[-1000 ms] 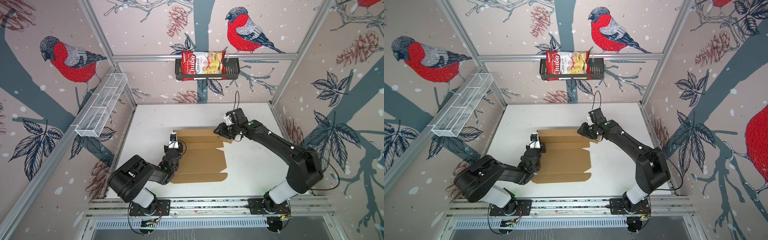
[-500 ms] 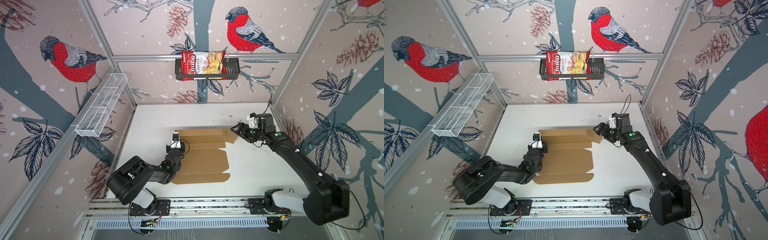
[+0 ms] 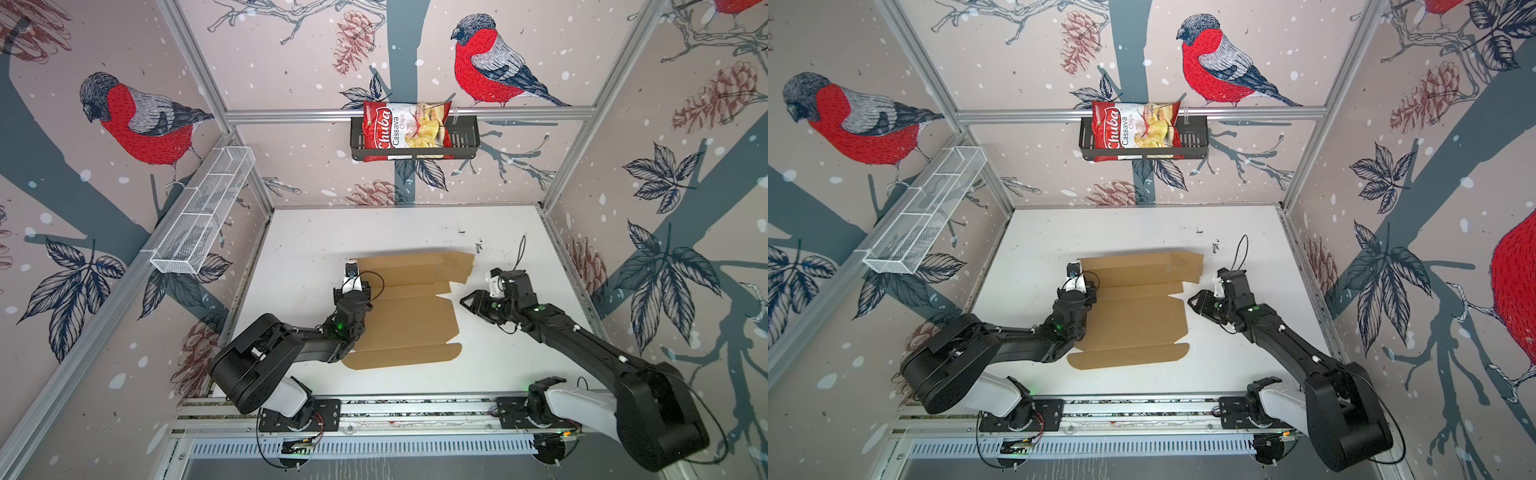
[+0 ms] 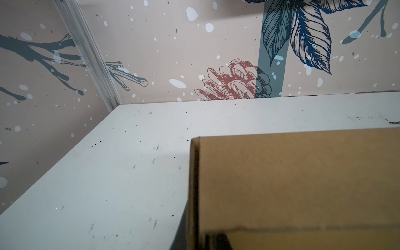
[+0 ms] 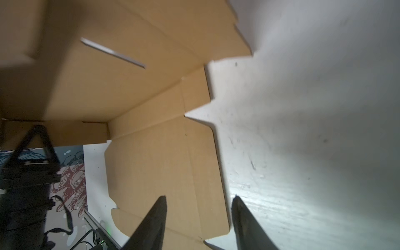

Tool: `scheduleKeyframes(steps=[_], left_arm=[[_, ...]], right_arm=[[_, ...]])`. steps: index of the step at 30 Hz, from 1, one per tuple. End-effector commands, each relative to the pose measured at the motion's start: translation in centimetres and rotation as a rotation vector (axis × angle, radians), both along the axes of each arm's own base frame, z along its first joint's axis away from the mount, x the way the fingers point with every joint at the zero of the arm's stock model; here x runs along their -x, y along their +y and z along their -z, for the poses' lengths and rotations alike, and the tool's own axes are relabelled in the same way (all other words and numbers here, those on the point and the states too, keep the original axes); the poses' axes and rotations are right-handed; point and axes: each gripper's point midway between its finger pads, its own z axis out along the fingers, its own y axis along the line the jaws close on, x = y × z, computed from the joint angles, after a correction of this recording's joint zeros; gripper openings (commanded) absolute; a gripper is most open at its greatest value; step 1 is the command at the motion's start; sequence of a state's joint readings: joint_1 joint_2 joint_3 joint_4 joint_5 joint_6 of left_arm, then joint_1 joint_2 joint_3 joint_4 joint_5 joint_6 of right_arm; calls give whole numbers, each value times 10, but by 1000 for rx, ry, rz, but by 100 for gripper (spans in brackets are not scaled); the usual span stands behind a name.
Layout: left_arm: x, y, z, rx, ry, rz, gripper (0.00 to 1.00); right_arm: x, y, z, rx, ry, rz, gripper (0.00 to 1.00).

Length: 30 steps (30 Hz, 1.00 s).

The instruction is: Fold the paper box

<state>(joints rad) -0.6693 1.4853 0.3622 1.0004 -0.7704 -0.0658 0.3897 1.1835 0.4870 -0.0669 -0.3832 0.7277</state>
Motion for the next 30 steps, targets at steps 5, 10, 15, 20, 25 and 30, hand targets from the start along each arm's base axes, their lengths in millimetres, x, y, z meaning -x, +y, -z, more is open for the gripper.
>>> scheduleKeyframes(steps=[5,10,15,20,25,30], left_arm=[[-2,6,10,-37,62,-55,0],[-3,5,10,-27,57,-51,0],[-5,3,11,-36,59,-48,0],[-9,0,16,-59,91,-51,0],[-13,-5,17,-67,107,-43,0],[-15,-7,18,-74,123,-37,0]], right_arm=[[-49,15,-3,-98,-95,148,49],[-66,21,4,-101,-100,172,49],[-82,25,20,-54,-104,217,49],[-85,29,38,-70,-84,240,47],[-89,26,45,-60,-91,285,47],[-96,25,46,-46,-115,321,46]])
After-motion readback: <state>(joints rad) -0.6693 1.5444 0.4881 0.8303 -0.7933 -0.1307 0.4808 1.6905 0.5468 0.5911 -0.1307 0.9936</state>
